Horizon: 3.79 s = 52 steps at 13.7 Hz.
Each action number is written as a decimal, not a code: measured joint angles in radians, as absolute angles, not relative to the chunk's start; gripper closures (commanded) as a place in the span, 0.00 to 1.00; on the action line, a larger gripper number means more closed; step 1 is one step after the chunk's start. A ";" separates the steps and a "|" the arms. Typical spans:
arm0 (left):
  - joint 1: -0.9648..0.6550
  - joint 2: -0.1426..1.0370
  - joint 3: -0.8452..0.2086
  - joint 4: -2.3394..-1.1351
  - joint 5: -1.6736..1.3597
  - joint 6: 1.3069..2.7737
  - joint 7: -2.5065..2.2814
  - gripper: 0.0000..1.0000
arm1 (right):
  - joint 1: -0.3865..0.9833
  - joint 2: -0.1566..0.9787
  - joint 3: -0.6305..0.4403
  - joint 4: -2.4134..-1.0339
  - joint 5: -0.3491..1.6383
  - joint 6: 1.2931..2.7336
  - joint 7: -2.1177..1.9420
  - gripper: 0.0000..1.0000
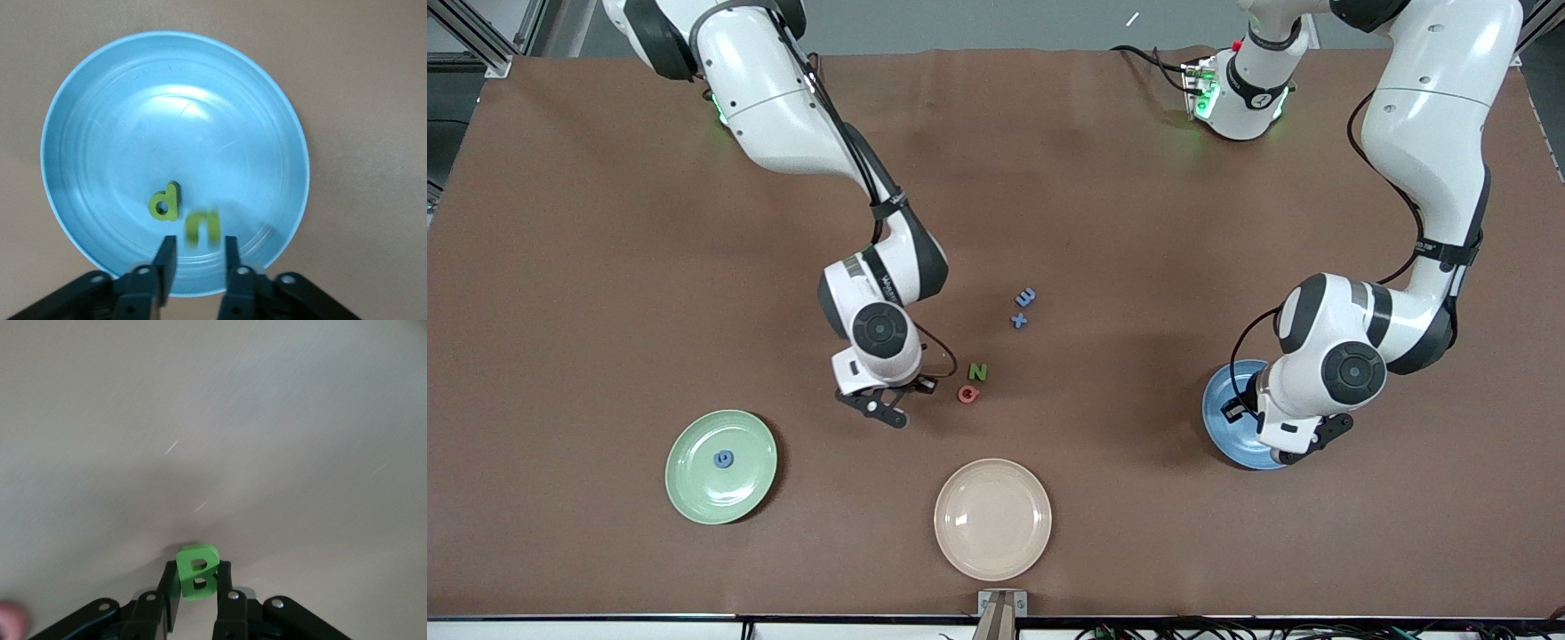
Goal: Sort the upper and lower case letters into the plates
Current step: 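Release B on the green plate while the left gripper returns to letters, then place blue x on the blue plate while the right gripper grasps green N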
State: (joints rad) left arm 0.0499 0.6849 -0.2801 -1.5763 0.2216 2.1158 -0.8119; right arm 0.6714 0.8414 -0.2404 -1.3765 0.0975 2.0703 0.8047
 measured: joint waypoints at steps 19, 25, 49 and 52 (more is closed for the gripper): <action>-0.396 0.748 -0.418 -1.583 0.219 2.247 -1.004 0.23 | 0.510 0.852 -0.448 -1.355 0.118 2.115 0.084 0.17; -0.434 0.827 -0.414 -1.584 0.283 2.321 -1.002 0.30 | 0.674 0.850 -0.416 -1.346 0.279 2.116 0.441 0.17; -0.073 0.711 -0.287 -1.547 0.364 2.215 -0.795 0.99 | 0.879 0.893 -0.327 -1.359 0.337 2.340 0.774 0.18; 0.037 0.701 -0.288 -1.546 0.365 2.157 -0.634 0.80 | 0.939 0.917 -0.326 -1.385 0.337 2.380 0.780 0.20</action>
